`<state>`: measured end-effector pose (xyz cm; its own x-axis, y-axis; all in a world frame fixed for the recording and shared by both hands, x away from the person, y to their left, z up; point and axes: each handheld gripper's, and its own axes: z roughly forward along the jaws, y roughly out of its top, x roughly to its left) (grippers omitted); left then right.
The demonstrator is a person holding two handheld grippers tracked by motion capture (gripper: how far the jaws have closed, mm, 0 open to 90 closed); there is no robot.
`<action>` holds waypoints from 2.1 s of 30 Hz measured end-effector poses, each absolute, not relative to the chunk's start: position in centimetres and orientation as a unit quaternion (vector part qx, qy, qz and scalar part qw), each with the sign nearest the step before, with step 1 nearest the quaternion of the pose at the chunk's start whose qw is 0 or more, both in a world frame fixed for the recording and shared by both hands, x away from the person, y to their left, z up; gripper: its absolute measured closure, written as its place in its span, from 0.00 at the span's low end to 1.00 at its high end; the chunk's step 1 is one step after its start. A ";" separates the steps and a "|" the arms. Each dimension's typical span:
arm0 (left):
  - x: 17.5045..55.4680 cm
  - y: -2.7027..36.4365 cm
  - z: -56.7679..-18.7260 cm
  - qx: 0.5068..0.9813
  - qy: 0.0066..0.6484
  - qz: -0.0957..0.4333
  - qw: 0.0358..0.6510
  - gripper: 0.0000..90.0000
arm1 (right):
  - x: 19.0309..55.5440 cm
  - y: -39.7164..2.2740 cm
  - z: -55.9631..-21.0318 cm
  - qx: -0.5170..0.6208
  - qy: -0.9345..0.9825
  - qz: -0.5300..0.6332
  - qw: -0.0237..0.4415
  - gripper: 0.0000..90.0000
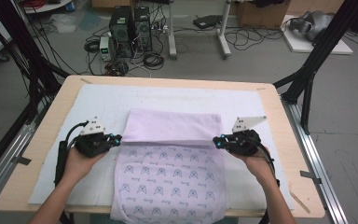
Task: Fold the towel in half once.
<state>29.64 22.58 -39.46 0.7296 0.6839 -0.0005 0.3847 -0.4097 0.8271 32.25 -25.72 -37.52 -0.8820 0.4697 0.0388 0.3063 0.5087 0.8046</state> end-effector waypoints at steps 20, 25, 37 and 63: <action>23.8 22.6 -40.7 0.841 0.305 0.156 0.419 0.62 | 26.7 -27.1 -38.6 0.211 0.868 0.446 0.056 0.66; 28.5 21.7 -40.8 0.830 0.323 0.170 0.421 0.57 | 31.7 -27.0 -39.4 0.256 0.866 0.422 0.085 0.58; 40.1 20.8 -43.2 0.787 0.442 0.159 0.401 0.40 | 41.5 -26.8 -43.0 0.356 0.857 0.358 0.096 0.42; 46.6 20.9 -26.2 0.742 0.419 0.319 0.415 0.74 | 48.0 -24.0 -24.5 0.307 0.835 0.392 0.236 0.72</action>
